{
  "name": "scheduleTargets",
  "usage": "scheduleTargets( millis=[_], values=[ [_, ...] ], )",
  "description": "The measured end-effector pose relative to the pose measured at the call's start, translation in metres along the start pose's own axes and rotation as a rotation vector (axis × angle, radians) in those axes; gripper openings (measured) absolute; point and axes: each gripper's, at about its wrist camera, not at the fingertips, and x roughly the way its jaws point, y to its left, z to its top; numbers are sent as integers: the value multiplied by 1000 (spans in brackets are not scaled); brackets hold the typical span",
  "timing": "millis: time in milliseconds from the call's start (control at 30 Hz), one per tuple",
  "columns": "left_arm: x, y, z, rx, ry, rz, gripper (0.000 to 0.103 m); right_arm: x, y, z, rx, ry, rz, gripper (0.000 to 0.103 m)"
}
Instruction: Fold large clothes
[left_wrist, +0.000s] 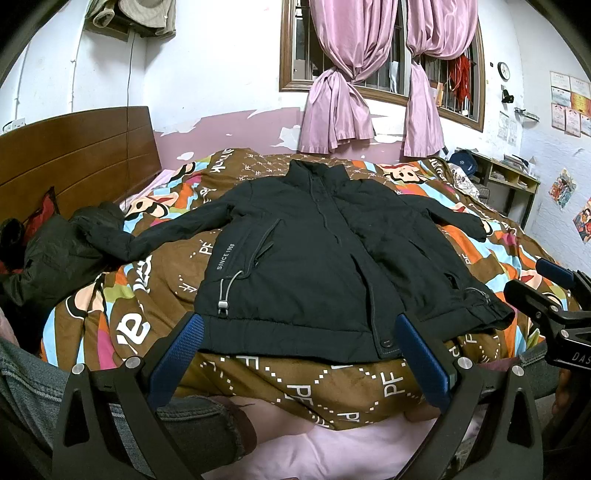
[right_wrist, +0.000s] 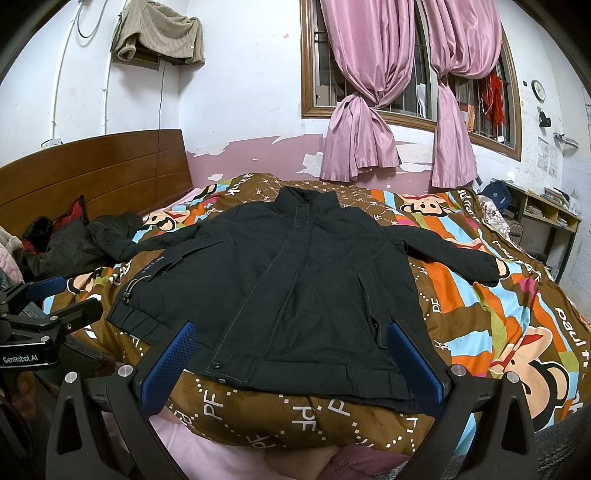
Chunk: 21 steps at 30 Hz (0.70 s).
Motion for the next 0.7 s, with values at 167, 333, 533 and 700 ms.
scheduleTargets(
  millis=[167,333,533,700],
  values=[
    [0,0,0,-1,2,-1,101,0,2,1,1,0,0,103],
    [0,0,0,0,2,-1,101,1,4,3,1,1,0,103],
    [0,0,0,-1,4,-1,101,2,6,4,2,1,0,103],
    [0,0,0,-1,4,-1,101,2,8,5,2,2,0,103]
  ],
)
